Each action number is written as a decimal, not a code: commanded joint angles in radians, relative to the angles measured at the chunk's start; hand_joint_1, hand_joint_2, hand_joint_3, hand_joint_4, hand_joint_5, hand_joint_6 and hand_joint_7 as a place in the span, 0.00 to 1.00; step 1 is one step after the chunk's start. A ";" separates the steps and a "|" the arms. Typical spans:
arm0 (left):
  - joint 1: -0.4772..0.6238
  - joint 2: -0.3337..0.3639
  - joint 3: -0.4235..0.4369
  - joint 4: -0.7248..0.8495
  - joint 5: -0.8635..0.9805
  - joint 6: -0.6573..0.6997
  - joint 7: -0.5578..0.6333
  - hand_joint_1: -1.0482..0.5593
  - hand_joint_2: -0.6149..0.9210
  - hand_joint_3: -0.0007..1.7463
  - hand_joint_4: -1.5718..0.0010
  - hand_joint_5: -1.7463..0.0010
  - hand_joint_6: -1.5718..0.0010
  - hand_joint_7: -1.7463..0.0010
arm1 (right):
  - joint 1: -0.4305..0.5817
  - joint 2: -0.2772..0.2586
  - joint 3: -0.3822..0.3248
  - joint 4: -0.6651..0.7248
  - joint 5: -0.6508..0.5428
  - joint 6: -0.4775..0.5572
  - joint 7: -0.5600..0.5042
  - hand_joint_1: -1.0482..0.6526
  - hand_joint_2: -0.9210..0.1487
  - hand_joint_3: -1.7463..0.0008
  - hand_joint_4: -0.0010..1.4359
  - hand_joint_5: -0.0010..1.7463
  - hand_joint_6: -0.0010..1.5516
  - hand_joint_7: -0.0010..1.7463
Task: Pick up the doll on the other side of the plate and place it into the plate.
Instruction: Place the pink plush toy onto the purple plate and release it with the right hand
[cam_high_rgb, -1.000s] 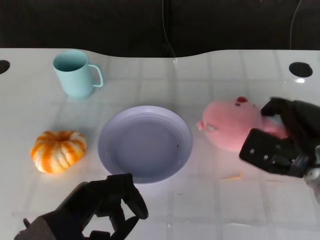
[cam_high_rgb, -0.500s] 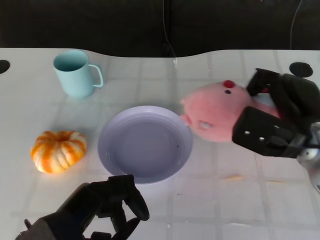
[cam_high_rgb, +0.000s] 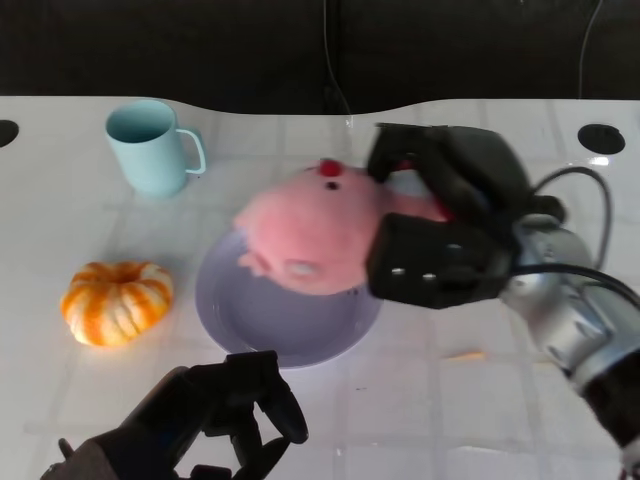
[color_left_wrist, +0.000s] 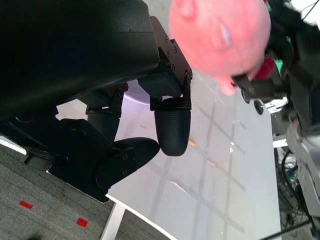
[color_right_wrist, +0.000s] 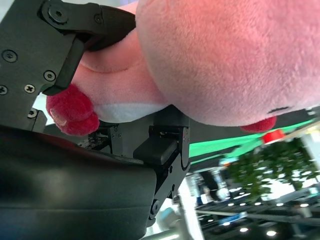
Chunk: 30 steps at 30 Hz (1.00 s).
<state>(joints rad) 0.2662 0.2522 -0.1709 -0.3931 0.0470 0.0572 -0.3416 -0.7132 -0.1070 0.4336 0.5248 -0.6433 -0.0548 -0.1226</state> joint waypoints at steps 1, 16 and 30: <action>0.005 0.005 -0.001 -0.003 0.010 -0.006 0.011 0.53 0.76 0.58 0.60 0.00 0.60 0.17 | -0.049 0.032 0.019 0.041 -0.009 -0.009 -0.005 0.48 0.47 0.37 0.64 1.00 0.49 0.97; 0.003 -0.010 -0.017 -0.008 0.036 -0.012 0.022 0.53 0.76 0.59 0.59 0.00 0.60 0.17 | -0.141 0.153 0.076 0.238 -0.013 -0.025 0.008 0.50 0.45 0.39 0.63 1.00 0.48 0.97; -0.001 -0.010 -0.014 -0.014 0.049 0.000 0.016 0.55 0.75 0.61 0.59 0.00 0.60 0.16 | -0.114 0.040 0.107 0.025 -0.017 0.063 0.342 0.21 0.00 0.90 0.08 0.21 0.18 0.00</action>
<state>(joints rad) 0.2673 0.2320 -0.1930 -0.4026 0.0859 0.0587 -0.3409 -0.8255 -0.0438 0.5403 0.5917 -0.6612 -0.0014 0.1853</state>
